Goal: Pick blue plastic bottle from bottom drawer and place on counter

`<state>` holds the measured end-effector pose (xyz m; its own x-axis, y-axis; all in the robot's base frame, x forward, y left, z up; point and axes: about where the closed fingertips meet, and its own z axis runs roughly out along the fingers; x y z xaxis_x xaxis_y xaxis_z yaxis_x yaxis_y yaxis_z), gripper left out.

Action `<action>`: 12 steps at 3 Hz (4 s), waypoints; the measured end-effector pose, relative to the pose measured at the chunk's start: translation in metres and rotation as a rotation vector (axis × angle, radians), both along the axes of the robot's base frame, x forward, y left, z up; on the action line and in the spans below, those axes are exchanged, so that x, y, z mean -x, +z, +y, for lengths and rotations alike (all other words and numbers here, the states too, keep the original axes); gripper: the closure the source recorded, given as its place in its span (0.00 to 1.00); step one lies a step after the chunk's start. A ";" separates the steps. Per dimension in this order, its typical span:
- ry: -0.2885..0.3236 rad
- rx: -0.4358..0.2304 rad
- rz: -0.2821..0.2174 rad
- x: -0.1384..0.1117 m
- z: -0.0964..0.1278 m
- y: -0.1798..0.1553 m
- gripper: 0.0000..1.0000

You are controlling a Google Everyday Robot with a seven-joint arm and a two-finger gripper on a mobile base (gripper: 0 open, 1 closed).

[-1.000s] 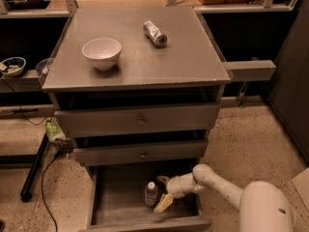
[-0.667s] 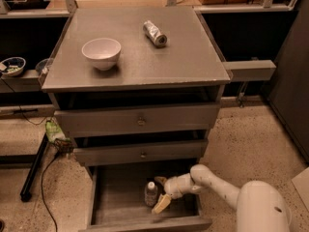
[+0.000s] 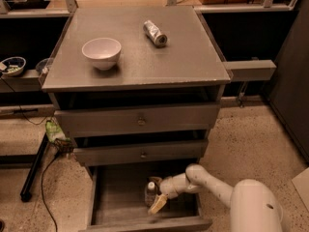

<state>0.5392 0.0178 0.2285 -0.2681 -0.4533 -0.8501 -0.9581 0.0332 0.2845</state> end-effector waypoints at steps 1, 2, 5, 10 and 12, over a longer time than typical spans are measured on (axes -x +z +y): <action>0.000 0.000 0.000 0.000 0.000 0.000 0.18; 0.000 0.000 0.000 0.000 0.000 0.000 0.45; 0.000 0.000 0.000 0.000 0.000 0.000 1.00; 0.010 0.070 0.033 0.009 0.011 0.103 1.00; 0.043 0.096 -0.010 0.016 0.008 0.172 1.00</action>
Offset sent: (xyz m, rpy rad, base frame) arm 0.0000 0.0000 0.0000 0.0000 0.0000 0.0000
